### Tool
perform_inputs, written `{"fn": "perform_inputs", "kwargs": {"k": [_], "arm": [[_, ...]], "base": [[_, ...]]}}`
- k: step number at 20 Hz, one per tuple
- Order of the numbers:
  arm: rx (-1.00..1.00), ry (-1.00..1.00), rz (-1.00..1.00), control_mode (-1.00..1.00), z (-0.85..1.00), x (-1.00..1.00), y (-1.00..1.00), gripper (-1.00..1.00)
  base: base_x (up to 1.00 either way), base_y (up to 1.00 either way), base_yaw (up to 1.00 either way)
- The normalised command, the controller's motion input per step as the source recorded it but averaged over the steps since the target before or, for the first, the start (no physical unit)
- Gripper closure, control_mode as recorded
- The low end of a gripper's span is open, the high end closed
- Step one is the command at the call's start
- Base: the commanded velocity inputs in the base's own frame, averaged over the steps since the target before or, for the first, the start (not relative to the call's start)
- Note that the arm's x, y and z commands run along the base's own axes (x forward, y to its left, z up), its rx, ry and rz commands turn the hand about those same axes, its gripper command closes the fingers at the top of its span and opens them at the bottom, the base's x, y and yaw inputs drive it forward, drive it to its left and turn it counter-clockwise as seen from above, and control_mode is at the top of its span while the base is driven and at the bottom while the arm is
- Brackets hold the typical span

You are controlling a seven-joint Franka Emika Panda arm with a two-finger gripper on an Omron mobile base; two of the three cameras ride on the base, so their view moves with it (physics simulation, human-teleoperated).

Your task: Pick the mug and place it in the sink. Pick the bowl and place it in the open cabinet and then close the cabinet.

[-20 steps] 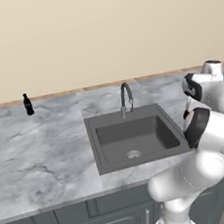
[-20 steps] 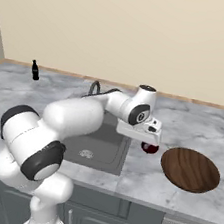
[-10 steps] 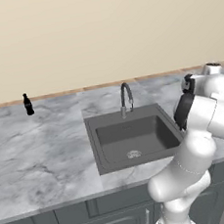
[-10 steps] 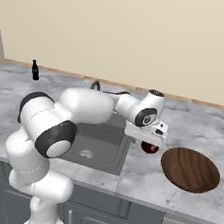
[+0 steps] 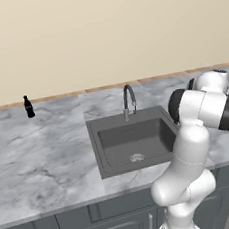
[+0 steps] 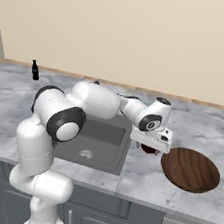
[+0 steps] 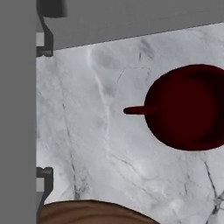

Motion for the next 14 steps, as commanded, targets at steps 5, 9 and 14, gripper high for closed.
{"fn": "perform_inputs", "kwargs": {"k": [5, 9, 14], "arm": [[0.0, 0.0, 0.0, -1.0, -0.26, 0.16, 0.0, -1.0], [0.0, 0.0, 0.0, -1.0, -0.2, 0.24, 0.0, -1.0], [0.0, 0.0, 0.0, -1.0, -0.13, 0.32, 0.0, -1.0]], "base": [[0.0, 0.0, 0.0], [0.0, 0.0, 0.0], [0.0, 0.0, 0.0]]}}
